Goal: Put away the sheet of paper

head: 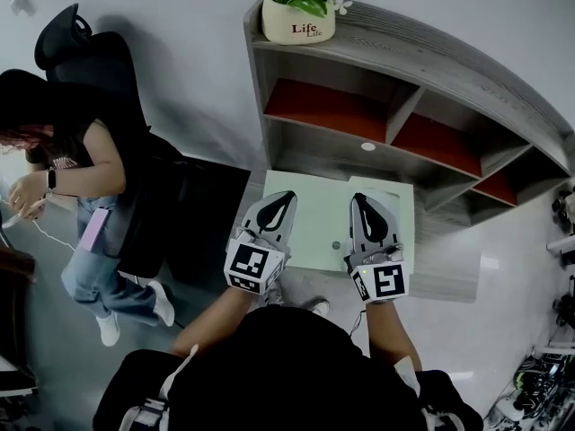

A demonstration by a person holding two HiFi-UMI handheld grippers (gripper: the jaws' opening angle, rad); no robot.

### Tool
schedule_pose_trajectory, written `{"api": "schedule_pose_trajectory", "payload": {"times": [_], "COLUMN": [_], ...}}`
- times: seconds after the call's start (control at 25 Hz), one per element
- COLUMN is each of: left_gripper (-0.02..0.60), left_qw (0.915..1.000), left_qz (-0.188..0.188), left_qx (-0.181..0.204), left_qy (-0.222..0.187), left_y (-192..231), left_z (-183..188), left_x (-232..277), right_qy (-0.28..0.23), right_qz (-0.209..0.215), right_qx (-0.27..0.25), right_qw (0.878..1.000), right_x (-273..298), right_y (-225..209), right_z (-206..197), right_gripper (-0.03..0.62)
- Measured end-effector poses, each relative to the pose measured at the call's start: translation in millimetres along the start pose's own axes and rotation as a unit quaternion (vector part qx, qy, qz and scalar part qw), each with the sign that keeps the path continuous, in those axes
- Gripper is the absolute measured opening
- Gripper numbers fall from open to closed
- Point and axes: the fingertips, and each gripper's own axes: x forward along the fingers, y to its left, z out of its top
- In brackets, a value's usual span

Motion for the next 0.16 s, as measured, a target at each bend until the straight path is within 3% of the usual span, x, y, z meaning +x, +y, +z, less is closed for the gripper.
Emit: {"api": "schedule_pose_trajectory", "payload": {"times": [0.16], "left_gripper": [0.008], "left_qw": [1.0], "left_qz": [0.0], "left_qx": [-0.002], "left_qy": [0.0], "left_y": [0.0], "left_z": [0.0], "left_x": [-2.0], "right_qy": [0.002], "right_qz": [0.003], "right_qx": [-0.002], "right_qw": [1.0], "right_x": [-0.7], "right_y": [3.7], "right_z": [-1.7], "right_gripper": [0.023]}}
